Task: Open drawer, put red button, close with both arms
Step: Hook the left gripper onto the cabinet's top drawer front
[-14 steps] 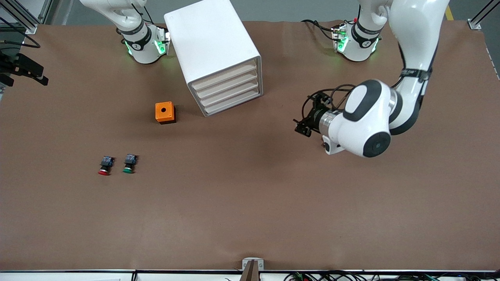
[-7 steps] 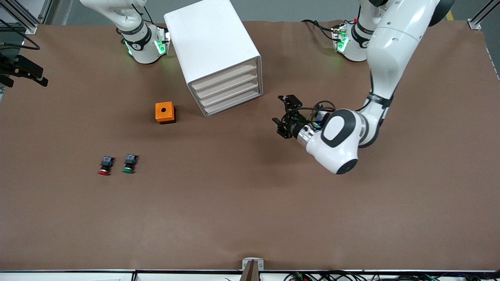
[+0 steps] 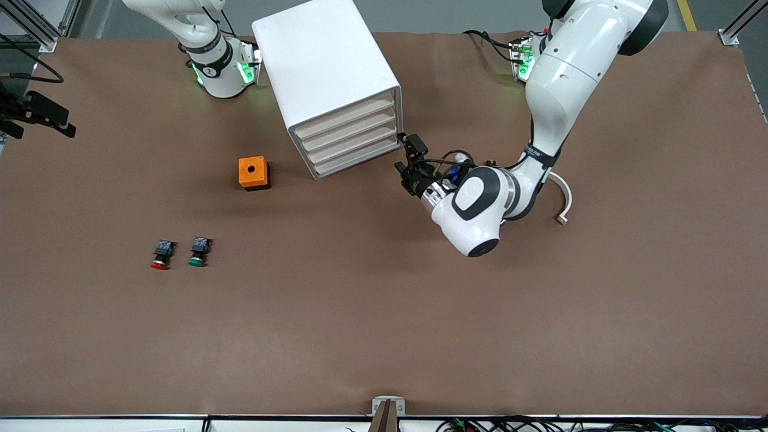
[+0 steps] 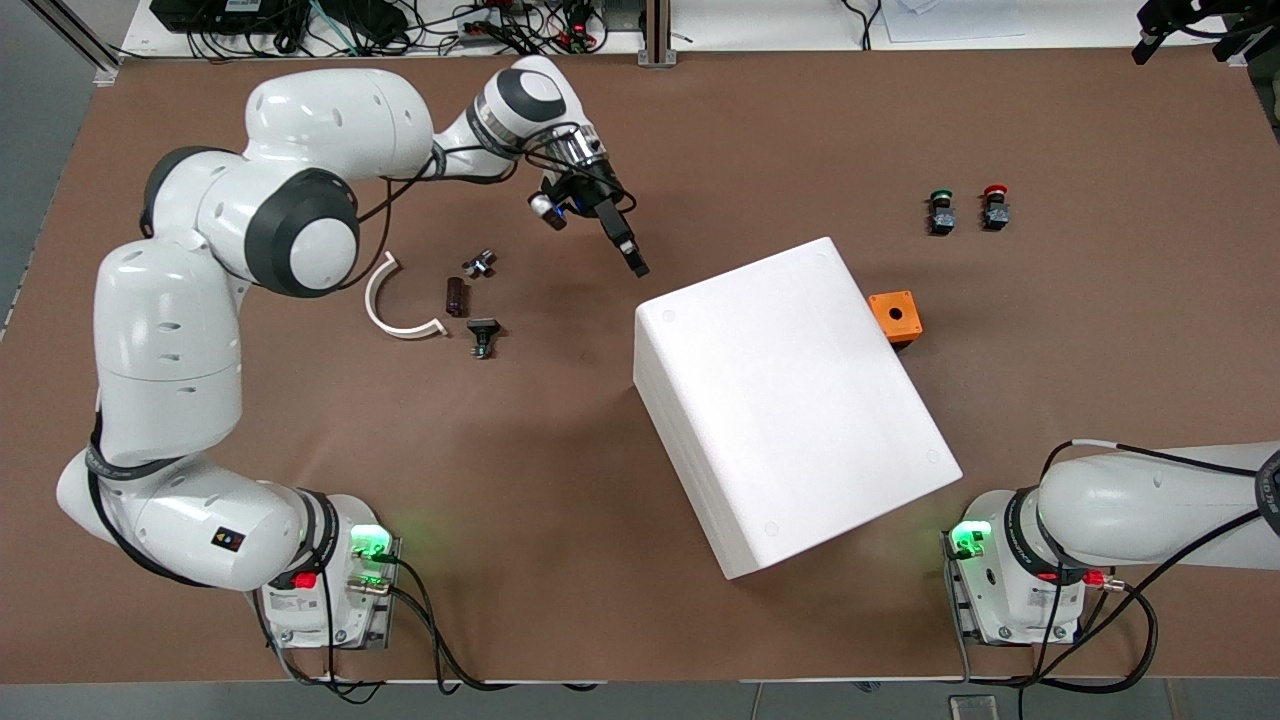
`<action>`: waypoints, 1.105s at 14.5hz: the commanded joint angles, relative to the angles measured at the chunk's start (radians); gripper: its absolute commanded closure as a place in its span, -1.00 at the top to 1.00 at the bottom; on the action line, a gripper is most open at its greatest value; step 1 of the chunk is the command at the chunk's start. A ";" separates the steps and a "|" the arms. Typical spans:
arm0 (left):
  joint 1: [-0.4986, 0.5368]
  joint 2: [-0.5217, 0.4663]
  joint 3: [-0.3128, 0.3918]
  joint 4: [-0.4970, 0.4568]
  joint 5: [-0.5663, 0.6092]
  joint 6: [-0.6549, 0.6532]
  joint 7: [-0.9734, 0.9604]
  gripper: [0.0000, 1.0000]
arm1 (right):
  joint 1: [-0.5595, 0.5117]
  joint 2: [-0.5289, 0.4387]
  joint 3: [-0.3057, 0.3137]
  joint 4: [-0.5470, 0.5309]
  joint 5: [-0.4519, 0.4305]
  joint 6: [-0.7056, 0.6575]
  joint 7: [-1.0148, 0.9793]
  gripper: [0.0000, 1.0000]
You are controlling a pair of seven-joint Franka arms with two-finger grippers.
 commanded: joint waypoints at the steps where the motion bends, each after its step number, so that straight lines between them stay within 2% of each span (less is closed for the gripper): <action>1: -0.022 0.026 0.003 0.019 -0.015 -0.021 -0.029 1.00 | -0.015 0.109 0.007 0.060 -0.011 0.004 -0.013 1.00; 3: -0.042 0.037 0.003 0.019 -0.018 -0.021 -0.029 0.47 | -0.018 0.172 0.007 0.104 -0.010 -0.001 -0.014 1.00; 4: -0.051 0.043 0.003 0.019 -0.019 -0.021 -0.031 0.29 | -0.029 0.183 0.007 0.115 -0.008 0.002 -0.014 1.00; 5: -0.064 0.045 0.003 0.019 -0.028 -0.023 -0.029 0.21 | -0.035 0.191 0.007 0.118 -0.007 0.004 -0.014 1.00; 9: -0.113 0.046 0.003 -0.003 -0.036 -0.023 -0.031 0.21 | -0.034 0.229 0.007 0.115 -0.007 0.021 0.003 1.00; 12: -0.137 0.046 0.003 -0.025 -0.036 -0.023 -0.031 0.21 | -0.027 0.226 0.007 0.063 -0.008 0.088 0.090 1.00; 15: -0.162 0.045 0.003 -0.027 -0.038 -0.023 -0.029 0.12 | -0.029 0.223 0.010 -0.118 0.007 0.310 0.159 1.00; 16: -0.166 0.045 0.003 -0.027 -0.038 -0.023 -0.029 0.03 | -0.031 0.228 0.010 -0.159 0.007 0.379 0.161 1.00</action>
